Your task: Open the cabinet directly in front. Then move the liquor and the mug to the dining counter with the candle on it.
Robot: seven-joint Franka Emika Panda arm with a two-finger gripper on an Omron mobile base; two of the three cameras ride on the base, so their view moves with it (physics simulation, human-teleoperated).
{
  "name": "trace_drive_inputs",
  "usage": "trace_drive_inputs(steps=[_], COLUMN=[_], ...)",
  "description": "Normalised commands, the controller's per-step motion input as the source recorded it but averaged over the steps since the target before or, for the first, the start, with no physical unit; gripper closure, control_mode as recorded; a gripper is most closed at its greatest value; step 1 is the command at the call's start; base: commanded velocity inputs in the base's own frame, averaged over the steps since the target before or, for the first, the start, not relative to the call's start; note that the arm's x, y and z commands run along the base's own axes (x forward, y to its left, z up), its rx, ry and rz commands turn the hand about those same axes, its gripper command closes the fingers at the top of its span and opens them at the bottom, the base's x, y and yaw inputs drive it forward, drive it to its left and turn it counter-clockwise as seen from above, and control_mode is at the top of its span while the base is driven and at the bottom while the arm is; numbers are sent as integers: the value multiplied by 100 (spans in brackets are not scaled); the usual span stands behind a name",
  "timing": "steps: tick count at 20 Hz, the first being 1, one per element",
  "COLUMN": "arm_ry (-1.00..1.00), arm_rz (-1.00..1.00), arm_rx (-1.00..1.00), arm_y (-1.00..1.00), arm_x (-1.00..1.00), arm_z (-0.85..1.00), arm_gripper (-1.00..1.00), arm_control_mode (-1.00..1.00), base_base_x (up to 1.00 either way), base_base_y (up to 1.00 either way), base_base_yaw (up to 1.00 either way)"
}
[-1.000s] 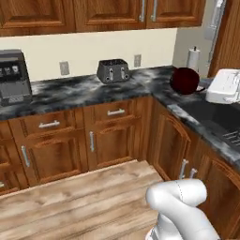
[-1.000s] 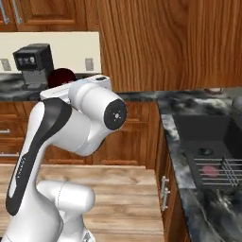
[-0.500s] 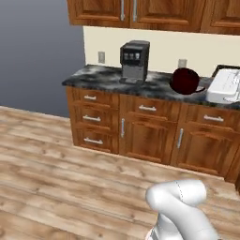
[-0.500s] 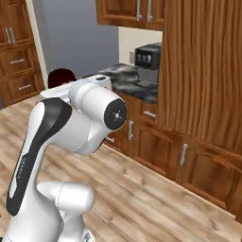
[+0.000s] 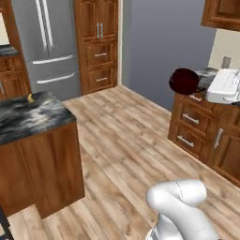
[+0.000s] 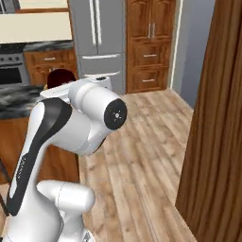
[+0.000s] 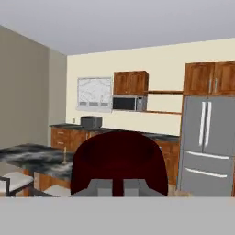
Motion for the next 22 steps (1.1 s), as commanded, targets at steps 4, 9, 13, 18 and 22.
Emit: trace_drive_inputs(steps=[4,9,13,18,22], arm_ry=[0,0,0,0,0], arm_rz=[0,0,0,0,0], arm_rx=[0,0,0,0,0], arm_y=[0,0,0,0,0], arm_x=[0,0,0,0,0], arm_z=[0,0,0,0,0], arm_gripper=[100,100,100,100,100], arm_control_mode=[100,100,100,100,100], base_base_x=[0,-3,12,82,81], base_base_y=[9,30,17,95,99], base_base_yaw=[100,66,0,-13,-19])
